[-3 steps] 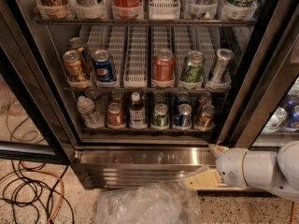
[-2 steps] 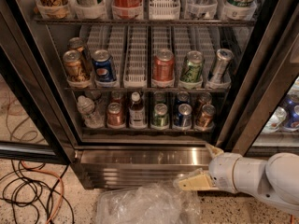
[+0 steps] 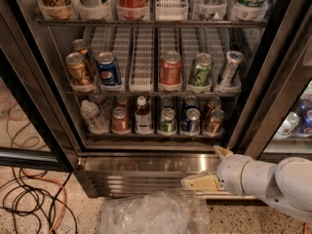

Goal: Pick green can from bottom shelf of fridge

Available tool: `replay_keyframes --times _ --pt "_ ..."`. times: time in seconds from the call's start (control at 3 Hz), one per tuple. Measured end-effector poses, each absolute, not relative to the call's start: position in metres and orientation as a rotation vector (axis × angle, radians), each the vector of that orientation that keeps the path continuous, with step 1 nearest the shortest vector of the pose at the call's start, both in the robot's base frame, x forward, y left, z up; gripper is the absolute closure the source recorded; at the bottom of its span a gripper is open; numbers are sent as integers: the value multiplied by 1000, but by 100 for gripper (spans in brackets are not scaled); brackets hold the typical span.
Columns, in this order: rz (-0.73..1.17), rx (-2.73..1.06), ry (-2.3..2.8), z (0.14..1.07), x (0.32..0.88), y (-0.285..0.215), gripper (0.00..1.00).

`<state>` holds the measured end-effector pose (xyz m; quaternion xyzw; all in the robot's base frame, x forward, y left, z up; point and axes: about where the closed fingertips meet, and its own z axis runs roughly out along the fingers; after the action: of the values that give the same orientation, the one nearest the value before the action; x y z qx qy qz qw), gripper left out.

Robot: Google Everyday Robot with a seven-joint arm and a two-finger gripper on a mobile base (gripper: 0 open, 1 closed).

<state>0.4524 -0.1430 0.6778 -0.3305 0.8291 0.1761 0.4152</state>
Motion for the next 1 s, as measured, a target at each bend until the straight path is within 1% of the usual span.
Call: replay_keyframes --times 0.33,0.67,1.0 --pt "442 -830 2083 678 452 -143 23" --pt "395 -838 2061 670 458 -143 14" --pt "298 -795 1987 666 479 -149 17"
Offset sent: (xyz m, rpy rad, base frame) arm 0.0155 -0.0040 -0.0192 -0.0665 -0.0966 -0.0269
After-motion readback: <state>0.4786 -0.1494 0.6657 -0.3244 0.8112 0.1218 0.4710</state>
